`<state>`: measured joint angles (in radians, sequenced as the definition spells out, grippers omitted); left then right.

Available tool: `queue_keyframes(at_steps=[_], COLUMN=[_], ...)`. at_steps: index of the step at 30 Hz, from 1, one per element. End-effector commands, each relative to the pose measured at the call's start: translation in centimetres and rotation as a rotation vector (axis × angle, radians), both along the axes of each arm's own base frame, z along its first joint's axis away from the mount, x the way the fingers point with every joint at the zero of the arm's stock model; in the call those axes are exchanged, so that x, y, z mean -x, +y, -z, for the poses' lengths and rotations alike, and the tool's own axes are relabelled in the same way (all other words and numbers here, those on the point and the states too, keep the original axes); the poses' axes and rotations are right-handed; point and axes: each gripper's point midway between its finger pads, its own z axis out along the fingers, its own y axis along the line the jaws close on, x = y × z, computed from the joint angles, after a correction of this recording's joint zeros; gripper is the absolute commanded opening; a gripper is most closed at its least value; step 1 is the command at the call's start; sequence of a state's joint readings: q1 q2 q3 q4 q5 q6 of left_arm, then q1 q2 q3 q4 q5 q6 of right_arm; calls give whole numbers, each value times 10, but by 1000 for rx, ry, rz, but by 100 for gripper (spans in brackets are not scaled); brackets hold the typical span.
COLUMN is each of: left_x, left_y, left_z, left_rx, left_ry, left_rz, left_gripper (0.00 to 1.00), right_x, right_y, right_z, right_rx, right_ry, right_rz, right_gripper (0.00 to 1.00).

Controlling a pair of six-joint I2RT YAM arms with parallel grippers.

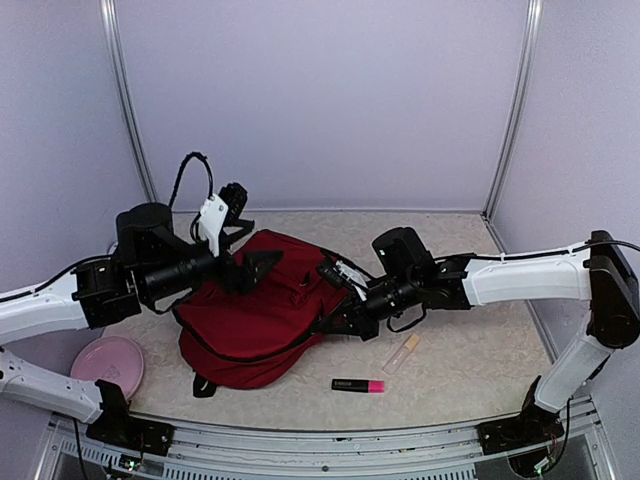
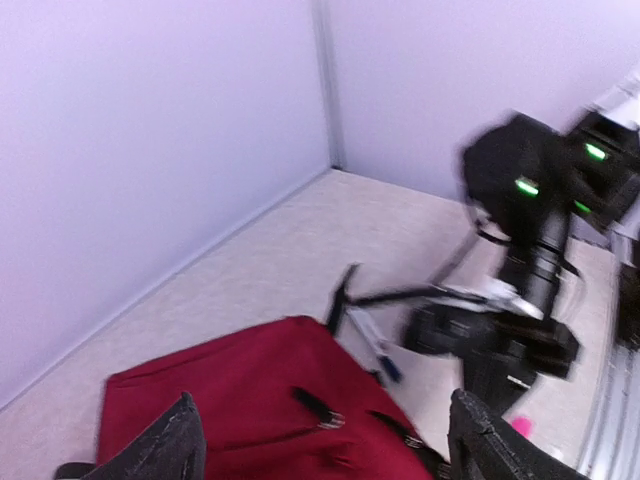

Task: Pack the student bag
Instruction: Move the student bag to the center of the board, then hold the largest pocket of the student bag.

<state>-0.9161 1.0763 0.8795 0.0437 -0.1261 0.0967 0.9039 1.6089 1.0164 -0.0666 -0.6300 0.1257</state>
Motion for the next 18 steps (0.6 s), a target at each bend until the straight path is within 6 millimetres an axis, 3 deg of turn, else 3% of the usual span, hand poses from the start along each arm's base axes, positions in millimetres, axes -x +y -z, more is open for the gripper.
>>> queue_keyframes(at_steps=[1,6,9,12,13,15,18], left_x=[71,83,87,73,70,68,78], left_y=[-25,-15,-16,-7,-4,-1,-5], left_z=[83,150,172,186,191,197,202], left_rx=[-155,-303,-391,-462,-487,-518,-521], left_ry=[149,282,292,276,273,281,312], left_rz=[168,107,101,8,-15,-33,21], left_gripper=[81,94,98,96,90,67,14], right_x=[-22,-30,-36,-43,-46,-52,-69], right_y=[-1,-6,-8,-12,-14,-18,-29], right_z=[-10,-1,2,5,5,8,12], right_rx=[-47,-32,-21,-15,-15,-6,10], right_ry=[14,38,36,38,37,37,35], right_rz=[67,94,113,135,143,166,223], right_gripper=[0,0,0,0,0,0,0])
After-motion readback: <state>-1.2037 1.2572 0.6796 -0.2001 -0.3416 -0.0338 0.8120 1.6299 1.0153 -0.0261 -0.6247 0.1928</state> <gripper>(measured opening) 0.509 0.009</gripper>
